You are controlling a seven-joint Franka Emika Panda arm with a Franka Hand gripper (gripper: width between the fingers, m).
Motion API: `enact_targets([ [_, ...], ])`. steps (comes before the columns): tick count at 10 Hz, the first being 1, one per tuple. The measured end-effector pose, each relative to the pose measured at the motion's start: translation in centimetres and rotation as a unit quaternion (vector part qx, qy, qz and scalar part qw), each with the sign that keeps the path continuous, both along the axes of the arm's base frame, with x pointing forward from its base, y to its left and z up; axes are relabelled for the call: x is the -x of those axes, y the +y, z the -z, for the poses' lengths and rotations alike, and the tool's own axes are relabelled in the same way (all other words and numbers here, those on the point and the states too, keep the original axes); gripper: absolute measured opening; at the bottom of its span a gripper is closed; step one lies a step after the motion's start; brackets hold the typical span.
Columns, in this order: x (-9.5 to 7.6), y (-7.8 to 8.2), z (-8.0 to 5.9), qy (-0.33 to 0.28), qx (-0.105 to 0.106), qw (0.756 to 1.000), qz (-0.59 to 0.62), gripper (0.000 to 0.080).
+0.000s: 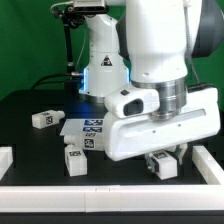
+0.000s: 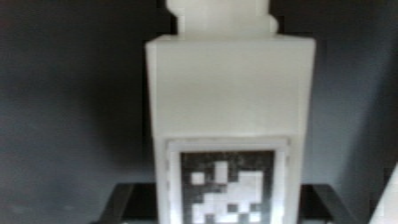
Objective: Assemble one leg
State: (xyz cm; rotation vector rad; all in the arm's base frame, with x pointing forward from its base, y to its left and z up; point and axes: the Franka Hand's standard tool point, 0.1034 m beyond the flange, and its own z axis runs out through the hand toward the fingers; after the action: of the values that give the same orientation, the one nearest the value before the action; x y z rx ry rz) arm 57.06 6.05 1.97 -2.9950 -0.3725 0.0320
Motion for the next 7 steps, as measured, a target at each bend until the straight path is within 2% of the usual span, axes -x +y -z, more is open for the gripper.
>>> enact_targets([
  [1, 0.7, -1.7, -1.9, 0.007, 0.003, 1.0, -0.008, 0.0284],
  [2, 1.3, -4.1, -4.1, 0.011, 0.006, 1.0, -0.022, 0.0284],
  [3, 2.5, -6.7, -5.5, 0.02, 0.008, 1.0, -0.022, 0.0284],
  [4, 3.5, -8.6, -5.9, 0.016, 0.012, 1.0, -0.015, 0.0284],
  [5, 5.1, -8.3, -4.5, 0.01, 0.017, 1.0, -0.011, 0.0284],
  [6, 5.8, -6.5, -3.9, 0.016, 0.016, 1.0, 0.0, 0.0284],
  [7, 5.5, -6.4, -4.1, 0.012, 0.015, 1.0, -0.014, 0.0284],
])
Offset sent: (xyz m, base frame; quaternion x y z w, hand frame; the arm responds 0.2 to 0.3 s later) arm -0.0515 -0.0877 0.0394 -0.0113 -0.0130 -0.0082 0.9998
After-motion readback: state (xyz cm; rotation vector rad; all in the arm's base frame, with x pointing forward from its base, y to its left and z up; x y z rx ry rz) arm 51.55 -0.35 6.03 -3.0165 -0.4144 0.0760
